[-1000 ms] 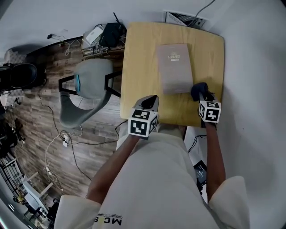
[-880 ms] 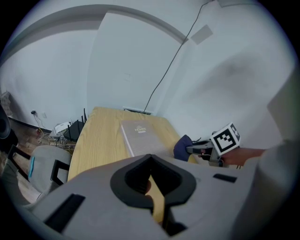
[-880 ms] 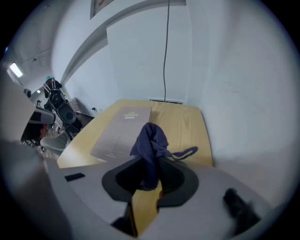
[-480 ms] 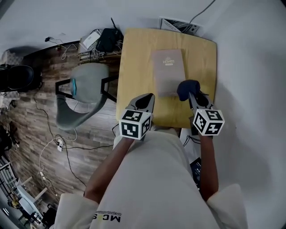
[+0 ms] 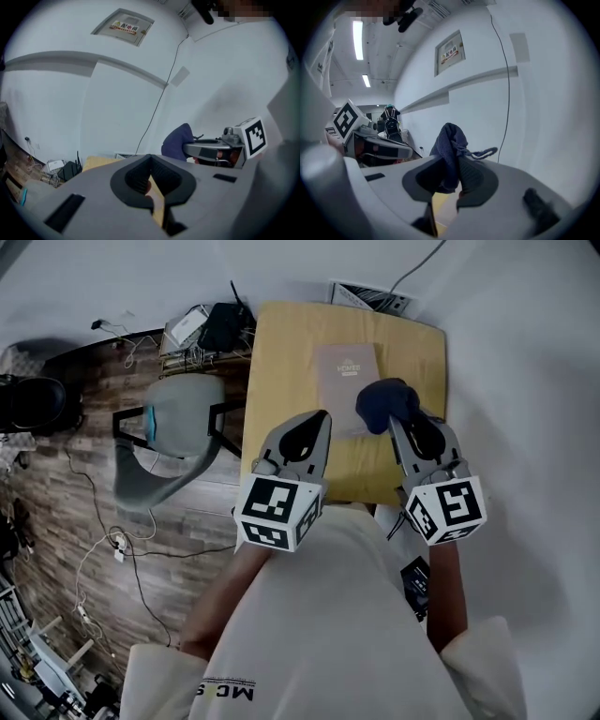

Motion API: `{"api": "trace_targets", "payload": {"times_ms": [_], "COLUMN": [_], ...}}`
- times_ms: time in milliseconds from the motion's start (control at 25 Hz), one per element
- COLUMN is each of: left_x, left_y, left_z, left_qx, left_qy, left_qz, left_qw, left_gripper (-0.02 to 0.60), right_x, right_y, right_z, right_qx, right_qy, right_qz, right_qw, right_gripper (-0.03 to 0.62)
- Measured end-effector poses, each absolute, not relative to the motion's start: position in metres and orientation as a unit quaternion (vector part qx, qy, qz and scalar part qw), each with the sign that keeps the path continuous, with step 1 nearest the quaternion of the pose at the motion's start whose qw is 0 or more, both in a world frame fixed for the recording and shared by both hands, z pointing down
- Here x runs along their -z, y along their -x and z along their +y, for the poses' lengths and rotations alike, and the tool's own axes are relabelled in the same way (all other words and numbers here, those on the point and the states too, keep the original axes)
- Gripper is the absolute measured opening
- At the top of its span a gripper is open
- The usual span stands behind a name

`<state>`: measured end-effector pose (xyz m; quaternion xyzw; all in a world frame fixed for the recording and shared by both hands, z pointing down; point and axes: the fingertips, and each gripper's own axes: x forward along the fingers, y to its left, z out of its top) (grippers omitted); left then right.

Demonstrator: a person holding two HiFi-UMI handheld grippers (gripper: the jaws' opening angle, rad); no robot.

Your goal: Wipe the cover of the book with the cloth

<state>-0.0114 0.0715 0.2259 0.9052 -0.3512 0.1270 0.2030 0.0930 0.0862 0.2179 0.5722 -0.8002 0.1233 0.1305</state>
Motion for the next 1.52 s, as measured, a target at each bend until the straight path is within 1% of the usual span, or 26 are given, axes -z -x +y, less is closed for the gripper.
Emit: {"api": "trace_targets", "payload": {"times_ms": [200,320,400,600,1040,1520], "left_x": [-0.185,-0.181,-0.183,-0.192,-0.205,-0.215], "left_y": [0.013,0.012,0.013,0.010,0.017,0.026], "left_z": [0.080,0.083,0.083,0.089,0.094,0.106], "left_qx": [-0.104,-0.109,-0.114,-0.118,-0.133,-0.147], "left_qy": [-0.925,-0.930,-0.931,-0.930,-0.924,-0.919], "left_qz": [-0.345,-0.335,-0.331,-0.325,-0.329,-0.330], "left_qw": [0.119,0.103,0.106,0.122,0.145,0.158], "left_gripper": [0.006,0.006,0.006,0.006,0.006,0.006], "right_x": [-0.185,-0.194,-0.202,-0.210,-0.212,-0.216], "right_y": [-0.090,-0.088,-0.083,-0.073,-0.084,-0.078], "right_z": [0.100,0.102,0.106,0.122,0.129,0.134], "right_qx": [-0.067,-0.080,-0.086,-0.086,-0.103,-0.114], "right_qy": [-0.579,-0.575,-0.565,-0.548,-0.592,-0.596], "right_qz": [-0.807,-0.807,-0.811,-0.819,-0.789,-0.785], "right_qw": [0.098,0.107,0.128,0.151,0.123,0.122], "right_gripper": [0.089,0.087,0.087,0.086,0.084,0.083]}}
